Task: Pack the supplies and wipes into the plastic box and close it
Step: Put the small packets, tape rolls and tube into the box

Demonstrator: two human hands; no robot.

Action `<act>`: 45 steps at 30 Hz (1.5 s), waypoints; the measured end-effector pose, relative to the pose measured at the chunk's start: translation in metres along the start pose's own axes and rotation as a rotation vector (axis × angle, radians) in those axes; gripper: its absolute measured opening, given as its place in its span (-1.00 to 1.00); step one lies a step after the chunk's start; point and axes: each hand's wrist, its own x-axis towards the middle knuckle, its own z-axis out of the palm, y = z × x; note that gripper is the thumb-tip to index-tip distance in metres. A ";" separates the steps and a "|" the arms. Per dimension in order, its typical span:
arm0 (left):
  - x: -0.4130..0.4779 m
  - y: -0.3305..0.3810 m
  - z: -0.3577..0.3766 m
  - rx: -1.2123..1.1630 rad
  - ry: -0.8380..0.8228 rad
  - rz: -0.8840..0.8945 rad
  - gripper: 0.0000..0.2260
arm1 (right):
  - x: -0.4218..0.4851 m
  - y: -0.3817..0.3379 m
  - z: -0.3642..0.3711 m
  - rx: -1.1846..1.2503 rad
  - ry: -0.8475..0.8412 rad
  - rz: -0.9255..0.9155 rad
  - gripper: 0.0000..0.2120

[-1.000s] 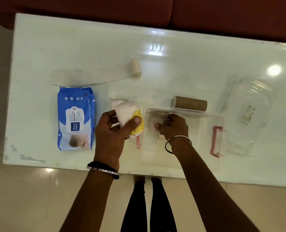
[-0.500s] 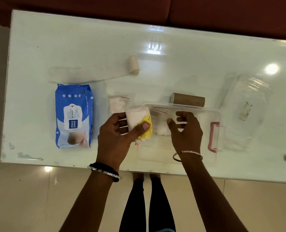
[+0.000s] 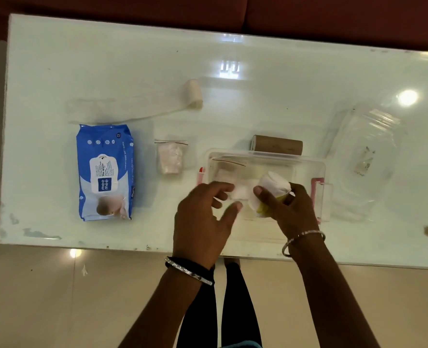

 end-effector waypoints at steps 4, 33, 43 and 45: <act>0.004 -0.010 -0.005 0.079 0.295 -0.044 -0.71 | 0.021 -0.003 0.008 -0.184 0.080 0.036 -0.35; 0.103 -0.086 -0.023 -0.113 0.304 -0.488 -0.46 | 0.017 0.008 0.017 -0.079 0.315 -0.182 -0.64; 0.116 -0.093 -0.016 -0.106 0.229 -0.480 -0.48 | 0.025 0.014 0.022 -0.107 0.171 -0.158 -0.85; 0.110 -0.095 -0.017 -0.157 0.223 -0.469 -0.50 | 0.023 0.013 0.026 -0.108 0.173 -0.157 -0.84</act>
